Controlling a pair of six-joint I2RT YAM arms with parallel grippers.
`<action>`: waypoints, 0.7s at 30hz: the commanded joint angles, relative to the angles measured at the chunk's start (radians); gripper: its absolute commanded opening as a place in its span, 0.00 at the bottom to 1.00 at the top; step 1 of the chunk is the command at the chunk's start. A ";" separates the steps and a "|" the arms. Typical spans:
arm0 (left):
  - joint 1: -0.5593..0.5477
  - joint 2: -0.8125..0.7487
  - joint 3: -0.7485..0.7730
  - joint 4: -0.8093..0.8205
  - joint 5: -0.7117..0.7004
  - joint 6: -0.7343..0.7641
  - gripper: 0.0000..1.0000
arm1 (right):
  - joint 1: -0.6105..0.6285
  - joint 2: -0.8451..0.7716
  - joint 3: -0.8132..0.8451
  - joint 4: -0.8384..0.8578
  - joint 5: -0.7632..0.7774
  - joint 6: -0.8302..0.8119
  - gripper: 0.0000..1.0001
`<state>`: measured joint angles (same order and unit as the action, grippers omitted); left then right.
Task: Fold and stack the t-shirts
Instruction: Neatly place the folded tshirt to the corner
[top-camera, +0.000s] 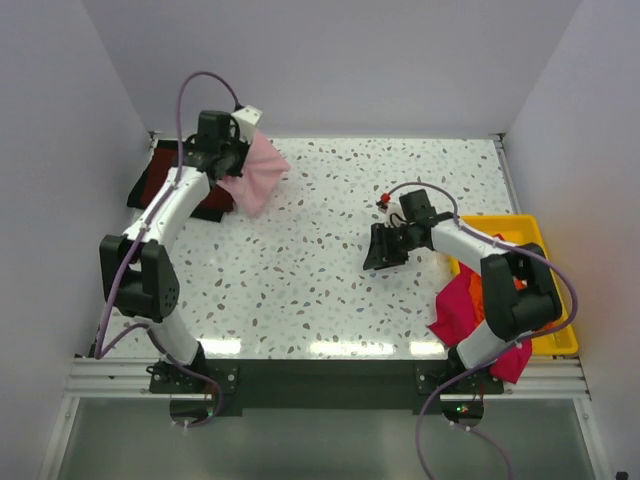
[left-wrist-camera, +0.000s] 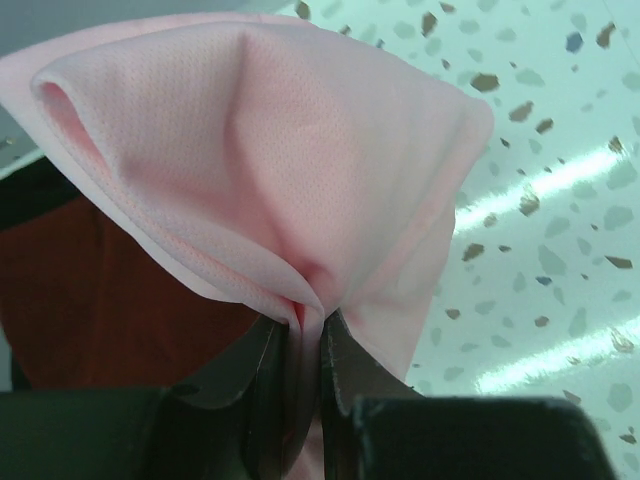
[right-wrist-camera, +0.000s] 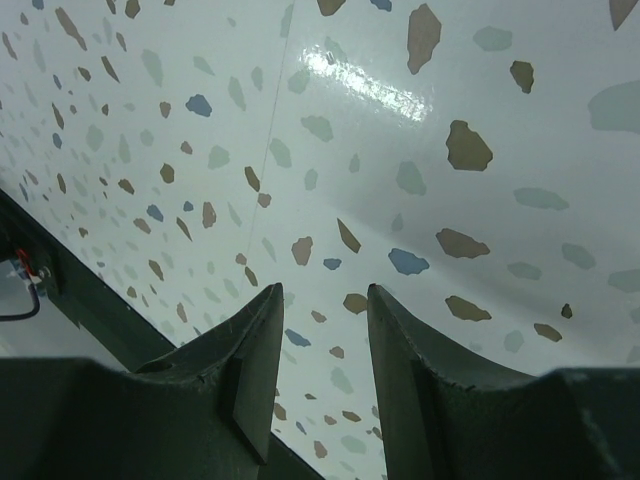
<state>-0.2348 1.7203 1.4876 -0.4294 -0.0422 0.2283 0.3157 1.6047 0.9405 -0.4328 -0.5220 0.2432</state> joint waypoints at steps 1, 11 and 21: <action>0.093 0.027 0.147 -0.040 0.091 0.055 0.00 | -0.004 0.018 0.012 0.009 -0.047 -0.028 0.43; 0.305 0.197 0.339 -0.089 0.238 0.049 0.00 | -0.004 0.077 0.004 0.040 -0.085 -0.031 0.42; 0.384 0.367 0.408 -0.088 0.212 0.049 0.00 | -0.004 0.069 -0.014 0.034 -0.088 -0.035 0.42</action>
<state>0.1246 2.0666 1.8324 -0.5262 0.1535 0.2554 0.3138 1.6951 0.9379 -0.4164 -0.5797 0.2260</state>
